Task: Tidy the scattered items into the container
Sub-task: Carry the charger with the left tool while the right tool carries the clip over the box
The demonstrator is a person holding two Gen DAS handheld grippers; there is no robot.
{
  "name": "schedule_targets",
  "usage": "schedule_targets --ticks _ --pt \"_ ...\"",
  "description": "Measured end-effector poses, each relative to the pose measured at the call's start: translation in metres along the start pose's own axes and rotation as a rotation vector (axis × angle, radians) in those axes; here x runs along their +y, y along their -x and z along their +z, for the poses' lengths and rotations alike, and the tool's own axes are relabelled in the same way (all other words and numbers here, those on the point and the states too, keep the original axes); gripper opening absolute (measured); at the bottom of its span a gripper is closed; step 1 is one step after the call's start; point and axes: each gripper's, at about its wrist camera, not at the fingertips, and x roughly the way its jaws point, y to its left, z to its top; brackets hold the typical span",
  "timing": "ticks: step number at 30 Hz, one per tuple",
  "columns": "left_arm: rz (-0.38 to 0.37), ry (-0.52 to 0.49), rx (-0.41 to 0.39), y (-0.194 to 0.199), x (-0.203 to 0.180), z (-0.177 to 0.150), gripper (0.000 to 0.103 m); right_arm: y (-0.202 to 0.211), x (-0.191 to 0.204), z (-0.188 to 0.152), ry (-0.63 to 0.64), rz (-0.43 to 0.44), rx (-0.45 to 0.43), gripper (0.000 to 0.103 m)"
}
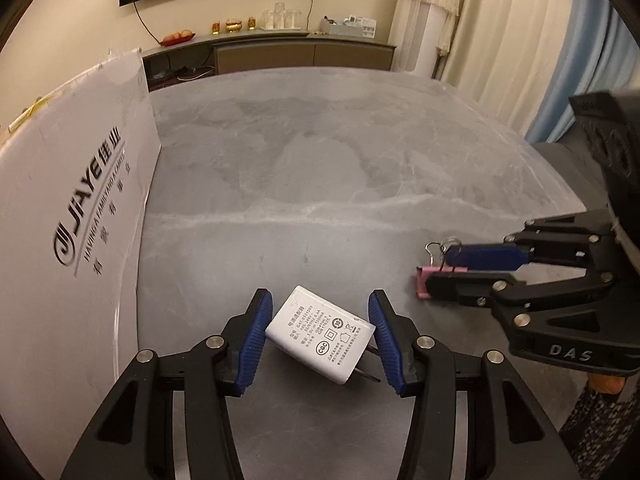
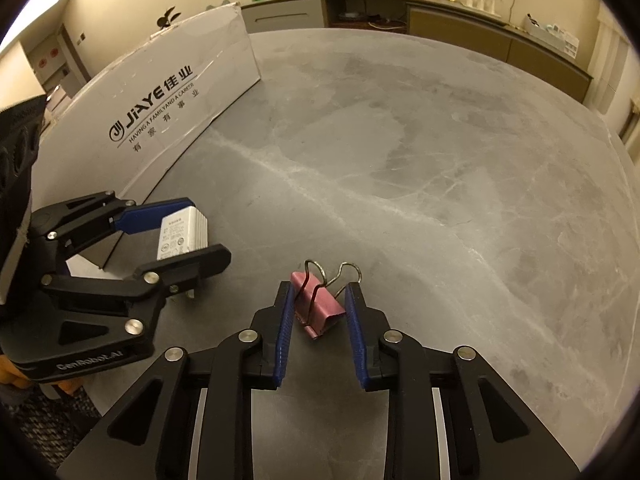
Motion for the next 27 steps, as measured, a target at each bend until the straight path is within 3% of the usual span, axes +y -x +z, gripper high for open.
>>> schedule_targets --ticks 1,8,11,13,18,23,24,27 --pt "-0.008 0.001 -0.012 0.003 -0.001 0.001 0.051 0.001 -0.001 0.0 -0.003 0.002 -0.004 0.02" --pt "-0.03 0.005 -0.035 0.014 -0.004 0.008 0.051 0.001 -0.005 0.002 -0.027 0.025 -0.002 0.021" --pt "-0.03 0.014 -0.043 0.018 -0.003 0.01 0.051 0.002 -0.008 0.004 -0.046 0.023 -0.018 0.028" --pt "-0.031 0.021 -0.045 0.021 -0.001 0.011 0.051 0.001 -0.008 0.004 -0.045 0.015 -0.025 0.043" --pt "-0.04 0.03 -0.054 0.027 0.001 0.014 0.051 -0.01 -0.001 0.004 -0.016 -0.012 -0.018 0.048" --pt "-0.047 0.028 -0.052 0.029 0.002 0.014 0.051 -0.013 0.003 0.002 0.01 -0.041 -0.018 0.044" --pt "-0.047 0.029 -0.053 0.029 0.002 0.014 0.051 -0.011 0.001 0.002 0.004 -0.037 -0.019 0.032" --pt "-0.053 0.035 -0.058 0.032 0.003 0.015 0.051 -0.009 -0.004 0.0 -0.008 -0.031 -0.017 0.031"
